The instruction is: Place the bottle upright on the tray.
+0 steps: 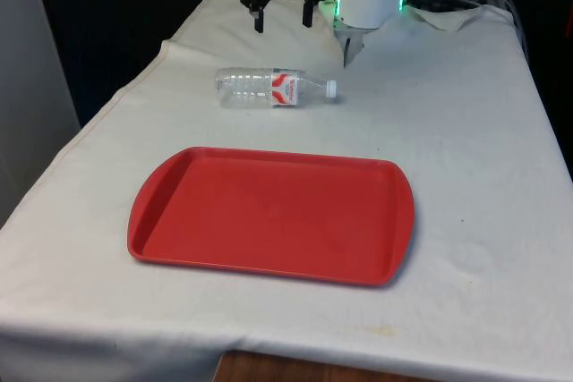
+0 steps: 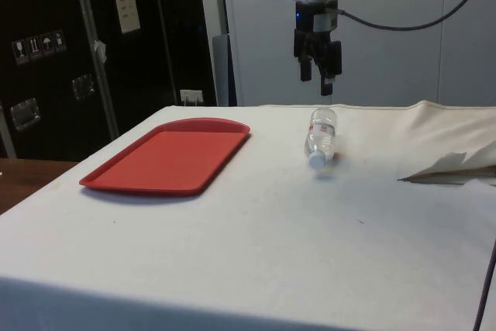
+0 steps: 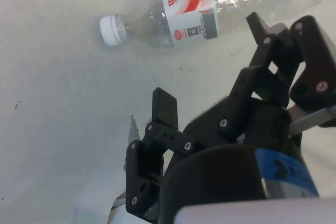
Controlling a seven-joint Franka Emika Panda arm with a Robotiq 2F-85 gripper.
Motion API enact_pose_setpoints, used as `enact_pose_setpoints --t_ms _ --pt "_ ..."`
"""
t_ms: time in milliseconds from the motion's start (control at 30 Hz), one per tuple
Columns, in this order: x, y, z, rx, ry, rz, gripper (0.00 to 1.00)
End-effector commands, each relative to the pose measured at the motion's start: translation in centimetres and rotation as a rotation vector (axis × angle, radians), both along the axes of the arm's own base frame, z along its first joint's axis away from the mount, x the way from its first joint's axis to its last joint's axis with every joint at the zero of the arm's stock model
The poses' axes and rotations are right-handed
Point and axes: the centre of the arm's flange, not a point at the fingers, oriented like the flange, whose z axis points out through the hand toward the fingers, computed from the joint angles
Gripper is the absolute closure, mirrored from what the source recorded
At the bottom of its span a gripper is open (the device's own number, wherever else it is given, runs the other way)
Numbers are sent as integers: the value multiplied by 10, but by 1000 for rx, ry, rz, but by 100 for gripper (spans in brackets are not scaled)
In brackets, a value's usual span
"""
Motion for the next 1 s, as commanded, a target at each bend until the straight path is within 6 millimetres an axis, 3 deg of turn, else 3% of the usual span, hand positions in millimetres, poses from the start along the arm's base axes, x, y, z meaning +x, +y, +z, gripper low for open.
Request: enact_pose_setpoints --t_ms 0,967 --pt "0 1 -1 -12 0 10 0" --pt "-8 1 -6 -2 27 128 0"
